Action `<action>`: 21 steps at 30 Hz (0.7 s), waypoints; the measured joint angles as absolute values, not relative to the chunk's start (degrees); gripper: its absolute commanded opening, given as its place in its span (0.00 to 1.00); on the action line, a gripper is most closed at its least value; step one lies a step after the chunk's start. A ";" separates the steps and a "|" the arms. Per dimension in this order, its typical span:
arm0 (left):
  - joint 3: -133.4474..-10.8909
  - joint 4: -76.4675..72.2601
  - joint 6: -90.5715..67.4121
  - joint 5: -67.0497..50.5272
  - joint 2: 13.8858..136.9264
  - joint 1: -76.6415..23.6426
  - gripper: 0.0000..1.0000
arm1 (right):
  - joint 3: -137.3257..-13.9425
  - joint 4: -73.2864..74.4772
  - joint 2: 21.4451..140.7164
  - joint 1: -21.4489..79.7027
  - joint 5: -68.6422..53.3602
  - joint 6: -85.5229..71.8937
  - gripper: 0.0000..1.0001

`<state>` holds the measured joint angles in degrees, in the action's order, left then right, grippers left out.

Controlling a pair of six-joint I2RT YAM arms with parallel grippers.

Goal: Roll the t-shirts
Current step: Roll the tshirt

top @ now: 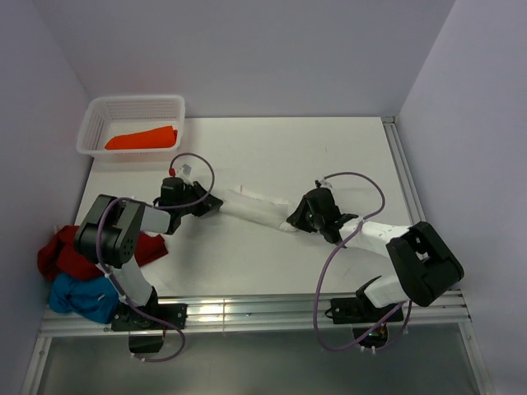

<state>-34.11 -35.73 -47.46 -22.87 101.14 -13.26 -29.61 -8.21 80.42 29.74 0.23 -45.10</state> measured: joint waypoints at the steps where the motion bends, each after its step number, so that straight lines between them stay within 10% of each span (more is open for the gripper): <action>1: -33.08 -34.50 -47.40 -22.04 99.42 -13.26 0.39 | -29.65 -8.12 80.42 29.74 0.21 -45.10 0.00; 10: -25.63 -29.36 -46.24 -20.78 85.95 -9.02 0.98 | -29.10 -7.73 79.50 29.74 0.21 -45.08 0.00; 21: -28.29 -34.70 -46.39 -28.42 92.31 -8.93 0.99 | -29.12 -7.70 79.53 29.74 0.21 -45.06 0.00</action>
<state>-28.29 -34.70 -46.39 -28.42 92.31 -8.93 -29.12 -7.70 79.53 29.74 0.21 -45.06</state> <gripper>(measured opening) 0.994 0.263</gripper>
